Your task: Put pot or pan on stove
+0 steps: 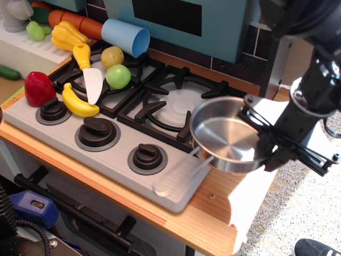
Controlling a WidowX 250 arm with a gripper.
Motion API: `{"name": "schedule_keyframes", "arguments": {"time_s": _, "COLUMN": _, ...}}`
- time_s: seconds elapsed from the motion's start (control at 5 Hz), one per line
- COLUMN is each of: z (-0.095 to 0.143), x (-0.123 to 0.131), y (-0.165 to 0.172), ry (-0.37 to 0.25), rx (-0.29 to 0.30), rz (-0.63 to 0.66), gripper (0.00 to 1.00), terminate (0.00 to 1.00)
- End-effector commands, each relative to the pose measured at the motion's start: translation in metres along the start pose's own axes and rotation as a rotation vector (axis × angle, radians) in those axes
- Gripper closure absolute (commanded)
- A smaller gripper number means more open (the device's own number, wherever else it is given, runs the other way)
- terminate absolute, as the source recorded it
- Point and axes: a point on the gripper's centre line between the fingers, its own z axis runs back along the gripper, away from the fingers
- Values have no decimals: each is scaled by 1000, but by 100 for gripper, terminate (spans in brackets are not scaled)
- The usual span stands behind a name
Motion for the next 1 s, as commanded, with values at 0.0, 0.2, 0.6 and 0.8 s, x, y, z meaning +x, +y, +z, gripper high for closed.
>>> {"name": "schedule_keyframes", "arguments": {"time_s": 0.0, "z": 25, "x": 21, "y": 39, "ry": -103, "rx": 3, "rz": -60, "gripper": 100, "terminate": 0}}
{"name": "schedule_keyframes", "arguments": {"time_s": 0.2, "z": 15, "x": 32, "y": 60, "ry": -138, "rx": -22, "rz": -119, "gripper": 100, "terminate": 0}}
{"name": "schedule_keyframes", "arguments": {"time_s": 0.6, "z": -27, "x": 42, "y": 82, "ry": -225, "rx": -65, "rz": -205, "gripper": 100, "terminate": 0}}
{"name": "schedule_keyframes", "arguments": {"time_s": 0.8, "z": -39, "x": 52, "y": 96, "ry": -239, "rx": -105, "rz": -232, "gripper": 100, "terminate": 0}}
